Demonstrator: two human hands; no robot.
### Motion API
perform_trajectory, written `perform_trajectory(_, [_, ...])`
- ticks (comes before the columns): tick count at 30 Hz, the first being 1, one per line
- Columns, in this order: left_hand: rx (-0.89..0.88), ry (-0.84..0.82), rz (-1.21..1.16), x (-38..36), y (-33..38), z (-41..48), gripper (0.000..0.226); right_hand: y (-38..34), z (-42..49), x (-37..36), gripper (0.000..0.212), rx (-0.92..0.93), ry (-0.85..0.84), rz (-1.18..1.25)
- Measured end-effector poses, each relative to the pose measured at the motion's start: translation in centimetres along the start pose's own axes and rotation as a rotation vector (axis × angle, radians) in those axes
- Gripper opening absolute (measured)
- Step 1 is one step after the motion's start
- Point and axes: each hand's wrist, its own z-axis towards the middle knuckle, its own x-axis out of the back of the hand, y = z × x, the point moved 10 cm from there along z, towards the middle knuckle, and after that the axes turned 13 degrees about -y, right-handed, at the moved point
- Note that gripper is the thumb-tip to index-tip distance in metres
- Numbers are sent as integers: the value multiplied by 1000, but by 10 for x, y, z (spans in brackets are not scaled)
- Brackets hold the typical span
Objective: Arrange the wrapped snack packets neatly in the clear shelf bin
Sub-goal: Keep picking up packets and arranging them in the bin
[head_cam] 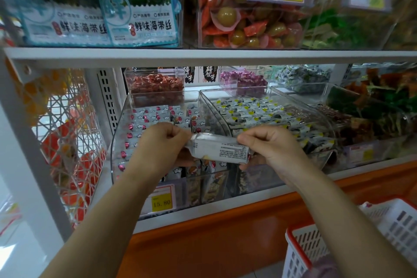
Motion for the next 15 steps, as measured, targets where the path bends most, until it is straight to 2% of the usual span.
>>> perform_trajectory(3, [-39, -16, 44, -2, 5, 0, 23, 7, -1, 5, 15, -50, 44, 49])
perform_trajectory(7, [-117, -151, 135, -16, 14, -2, 17, 16, -4, 15, 14, -106, 131, 147])
perform_trajectory(11, [-196, -48, 203, -12, 20, -1, 7, 14, -2, 13, 24, -74, 141, 259])
perform_trajectory(13, [-199, 9, 161, -7, 18, 1, 13, 6, -1, 7, 30, -7, 92, 333])
perform_trajectory(15, [-202, 55, 169, -3, 17, 3, 16, -5, -2, 0, 24, 66, 55, 218])
